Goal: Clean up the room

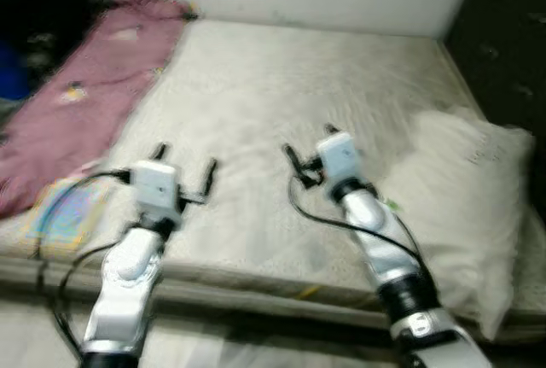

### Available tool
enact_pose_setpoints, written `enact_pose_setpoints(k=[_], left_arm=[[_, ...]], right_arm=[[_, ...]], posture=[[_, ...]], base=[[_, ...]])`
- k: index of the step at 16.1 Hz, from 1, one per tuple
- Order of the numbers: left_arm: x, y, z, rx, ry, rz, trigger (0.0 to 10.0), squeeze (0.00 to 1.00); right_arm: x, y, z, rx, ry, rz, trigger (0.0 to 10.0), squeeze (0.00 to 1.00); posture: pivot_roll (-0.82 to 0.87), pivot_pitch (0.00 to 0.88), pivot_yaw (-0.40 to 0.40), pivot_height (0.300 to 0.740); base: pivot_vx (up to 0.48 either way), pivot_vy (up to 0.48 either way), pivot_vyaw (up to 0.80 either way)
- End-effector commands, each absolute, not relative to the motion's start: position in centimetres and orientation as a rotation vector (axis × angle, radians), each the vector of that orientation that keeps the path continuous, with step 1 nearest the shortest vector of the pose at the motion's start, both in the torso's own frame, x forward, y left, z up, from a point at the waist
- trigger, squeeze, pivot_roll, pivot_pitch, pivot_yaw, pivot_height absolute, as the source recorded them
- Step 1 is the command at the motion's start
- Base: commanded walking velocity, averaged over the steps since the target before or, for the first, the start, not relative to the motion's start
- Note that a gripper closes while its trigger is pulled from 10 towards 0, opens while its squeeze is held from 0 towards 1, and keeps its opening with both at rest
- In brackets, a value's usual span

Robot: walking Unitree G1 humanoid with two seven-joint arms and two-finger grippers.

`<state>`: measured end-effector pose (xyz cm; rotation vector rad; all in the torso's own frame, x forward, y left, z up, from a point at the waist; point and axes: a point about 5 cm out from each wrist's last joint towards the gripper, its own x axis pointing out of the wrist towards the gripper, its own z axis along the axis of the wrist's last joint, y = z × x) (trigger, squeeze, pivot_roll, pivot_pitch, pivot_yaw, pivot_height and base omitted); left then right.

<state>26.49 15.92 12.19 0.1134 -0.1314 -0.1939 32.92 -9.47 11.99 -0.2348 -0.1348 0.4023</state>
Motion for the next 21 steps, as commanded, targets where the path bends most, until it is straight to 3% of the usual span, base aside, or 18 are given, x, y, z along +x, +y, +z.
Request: enact_pose_setpoints(k=[1,10,21], left_arm=[[26.65,14.28,12.22,0.096,-0.133,-0.247,10.0,0.0],[26.85,14.33,11.91,0.108,-0.107,-0.226,10.0,0.0],[27.19,14.36,12.1,0.103,-0.116,-0.216,10.0,0.0]], right_arm=[[32.91,-11.58,11.51,-0.257,-0.112,0.346,10.0,0.0],[33.08,-11.85,11.29,-0.247,-0.097,0.338,10.0,0.0],[33.4,-11.95,11.44,-0.254,-0.097,0.331,10.0,0.0]], posture=[[0.03,0.0,-0.015,0.74],[0.03,0.0,-0.018,0.74],[0.03,0.0,-0.021,0.74]], base=[[0.0,0.0,0.0],[0.0,-0.027,-0.14],[0.0,-0.439,0.0]])
